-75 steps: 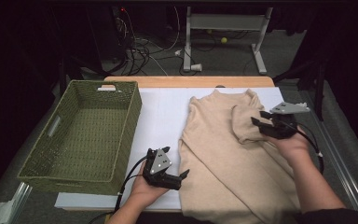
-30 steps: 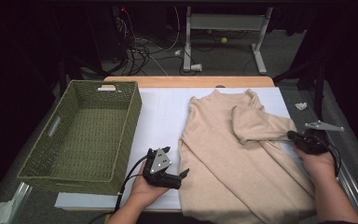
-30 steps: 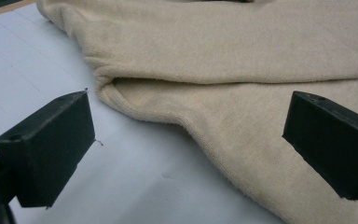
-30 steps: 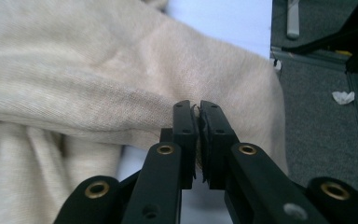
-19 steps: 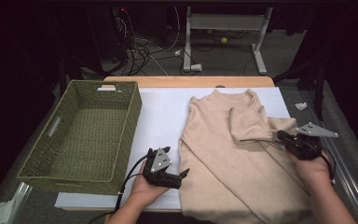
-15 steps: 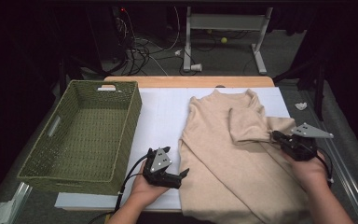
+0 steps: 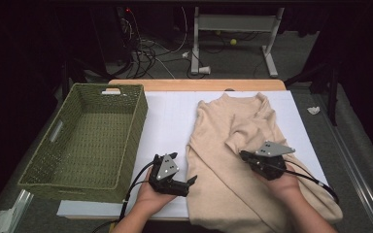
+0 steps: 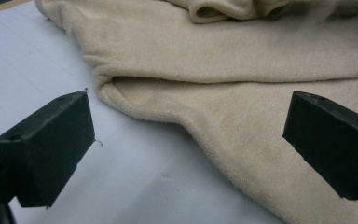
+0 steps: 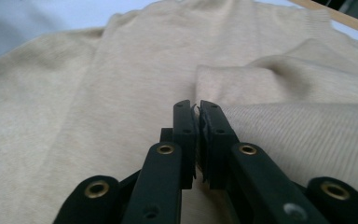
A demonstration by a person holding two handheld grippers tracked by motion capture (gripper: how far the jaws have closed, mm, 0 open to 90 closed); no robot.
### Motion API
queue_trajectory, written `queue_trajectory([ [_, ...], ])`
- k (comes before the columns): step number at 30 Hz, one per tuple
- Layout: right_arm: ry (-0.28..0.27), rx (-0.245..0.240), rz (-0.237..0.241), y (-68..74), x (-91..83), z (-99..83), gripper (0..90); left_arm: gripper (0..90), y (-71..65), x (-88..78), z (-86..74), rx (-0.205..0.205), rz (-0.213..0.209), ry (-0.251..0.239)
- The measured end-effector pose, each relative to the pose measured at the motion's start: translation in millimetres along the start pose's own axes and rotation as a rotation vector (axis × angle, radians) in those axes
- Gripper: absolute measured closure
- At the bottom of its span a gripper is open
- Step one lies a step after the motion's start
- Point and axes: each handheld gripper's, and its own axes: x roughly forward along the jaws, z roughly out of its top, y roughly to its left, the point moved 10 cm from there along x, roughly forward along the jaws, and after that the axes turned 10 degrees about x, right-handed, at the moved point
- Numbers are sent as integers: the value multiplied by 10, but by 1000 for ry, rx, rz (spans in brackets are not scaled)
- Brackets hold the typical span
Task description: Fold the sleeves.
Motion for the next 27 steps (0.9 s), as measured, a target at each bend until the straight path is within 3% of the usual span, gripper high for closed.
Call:
queue_trajectory([
  [3, -26, 49, -1, -50, -69, 37, 673, 6, 1, -5, 3, -3, 2, -7],
  [6, -66, 83, -31, -211, -296, 73, 611, 6, 2, -8, 5, -6, 0, -11],
  [7, -66, 83, -31, -211, -296, 73, 611, 6, 2, -8, 5, -8, -1, -12],
  [9, -83, 104, -85, -355, -474, 36, 571, 6, 3, -7, 5, -7, -3, -11],
  [13, -76, 160, -149, -598, -717, -163, 550, 6, 5, -5, 3, -8, -3, -8],
  [19, -79, 238, -215, -843, -1004, -454, 544, 6, 9, 3, 0, -11, 1, 0],
  [21, -74, 257, -238, -902, -1060, -545, 543, 6, 8, 2, 0, -11, 1, 0],
  [27, -79, 311, -244, -957, -1179, -715, 537, 5, 7, 0, 0, -9, 1, -2],
])
